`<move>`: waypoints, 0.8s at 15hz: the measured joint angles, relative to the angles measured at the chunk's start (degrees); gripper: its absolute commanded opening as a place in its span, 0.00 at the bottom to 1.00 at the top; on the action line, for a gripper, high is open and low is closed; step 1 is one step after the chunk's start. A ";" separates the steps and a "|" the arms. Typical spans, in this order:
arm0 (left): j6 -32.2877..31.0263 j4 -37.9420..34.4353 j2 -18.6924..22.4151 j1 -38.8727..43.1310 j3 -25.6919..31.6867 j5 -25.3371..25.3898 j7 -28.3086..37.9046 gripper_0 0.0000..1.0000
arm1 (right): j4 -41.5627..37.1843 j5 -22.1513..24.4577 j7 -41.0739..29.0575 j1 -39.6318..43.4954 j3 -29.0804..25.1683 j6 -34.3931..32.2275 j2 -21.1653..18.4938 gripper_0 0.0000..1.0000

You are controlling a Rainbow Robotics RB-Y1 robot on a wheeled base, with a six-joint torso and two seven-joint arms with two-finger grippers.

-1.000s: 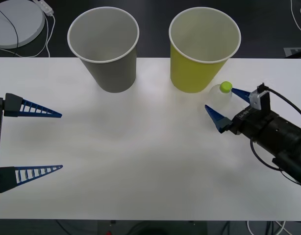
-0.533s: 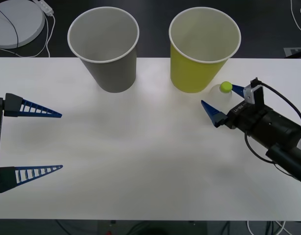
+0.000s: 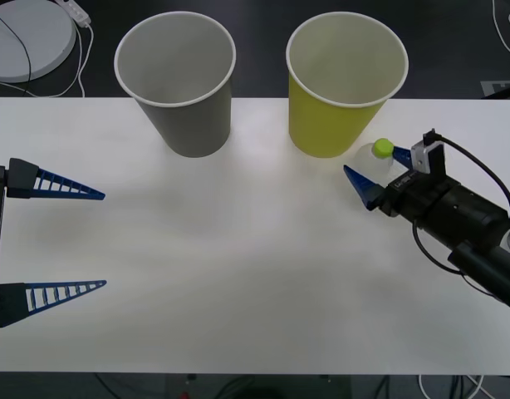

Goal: Put the can into the green bin and the plastic bottle into the gray bin

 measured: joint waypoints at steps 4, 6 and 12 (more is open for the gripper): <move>0.00 0.00 0.00 0.00 0.00 0.00 0.00 1.00 | -0.04 0.00 -0.16 -0.15 0.02 0.00 0.17 0.00; 0.00 0.00 0.00 0.00 0.00 0.00 0.00 1.00 | -0.01 0.00 -0.17 -0.16 -0.03 0.00 0.22 0.00; 0.00 0.00 0.00 0.00 0.00 0.00 0.00 1.00 | -0.07 -0.06 -0.13 -0.16 -0.03 -0.01 0.43 0.00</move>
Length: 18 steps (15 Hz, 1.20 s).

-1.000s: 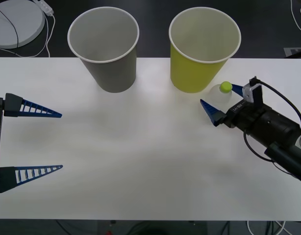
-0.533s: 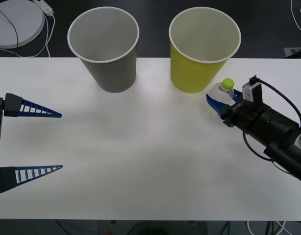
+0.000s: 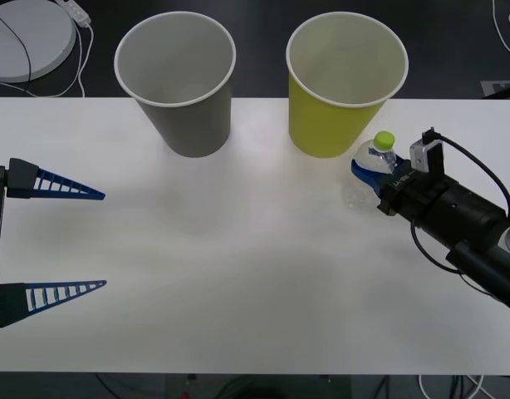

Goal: Put the can into the green bin and the plastic bottle into the gray bin

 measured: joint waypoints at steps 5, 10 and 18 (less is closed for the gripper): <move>0.00 0.00 0.00 0.00 0.00 0.00 0.00 1.00 | -0.72 -1.17 0.08 0.57 -0.19 -0.38 -0.21 0.00; 0.00 0.00 0.00 0.00 0.00 0.00 0.00 1.00 | -3.78 -1.50 0.33 3.21 -2.16 -1.77 -1.54 0.00; 0.01 0.00 0.00 0.00 0.00 0.00 0.00 1.00 | -12.09 -3.89 0.05 10.64 -6.35 -5.27 -5.55 0.00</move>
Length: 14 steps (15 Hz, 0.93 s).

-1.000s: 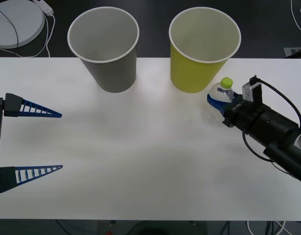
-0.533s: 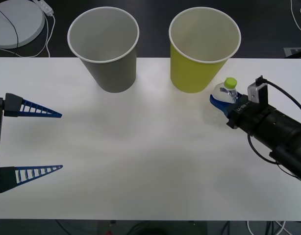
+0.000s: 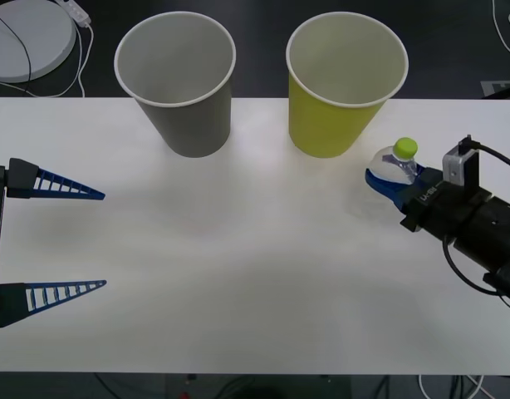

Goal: Put the can into the green bin and the plastic bottle into the gray bin

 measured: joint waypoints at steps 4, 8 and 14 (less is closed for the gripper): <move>0.00 0.00 0.00 0.00 0.00 0.00 0.00 1.00 | -4.36 -3.28 -0.30 4.05 -1.75 -1.38 -2.68 0.00; 0.00 0.00 0.00 0.00 0.00 0.00 0.00 1.00 | -8.49 -6.56 -1.38 8.36 -3.72 -2.09 -5.94 0.00; 0.00 0.00 0.00 0.00 0.00 0.00 0.00 1.00 | -14.53 -9.51 -9.06 14.36 -7.34 -3.05 -12.00 0.00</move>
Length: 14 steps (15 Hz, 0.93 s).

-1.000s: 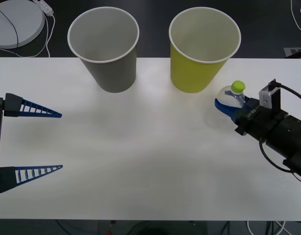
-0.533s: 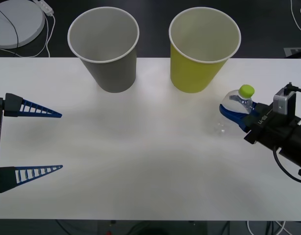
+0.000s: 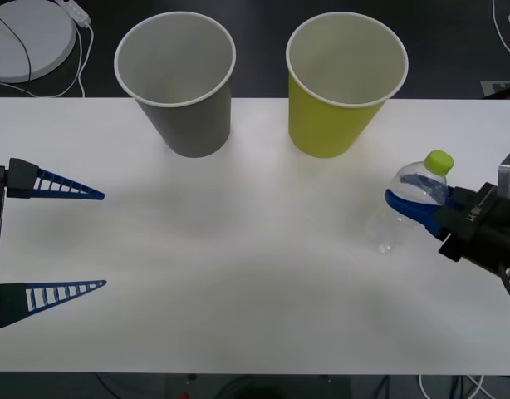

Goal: Put the can into the green bin and the plastic bottle into the gray bin

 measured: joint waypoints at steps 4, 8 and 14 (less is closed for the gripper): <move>0.00 0.00 0.00 0.00 0.00 0.00 0.00 1.00 | -3.17 1.54 -8.97 2.40 -3.17 -1.47 -3.41 0.00; 0.00 0.00 0.00 0.00 0.00 0.00 0.00 1.00 | -3.92 8.68 -20.42 2.43 -8.42 -6.89 -3.88 0.00; 0.00 0.00 0.00 0.00 0.00 0.00 0.00 1.00 | -7.22 18.38 -37.00 2.36 -18.76 -15.61 -4.29 0.00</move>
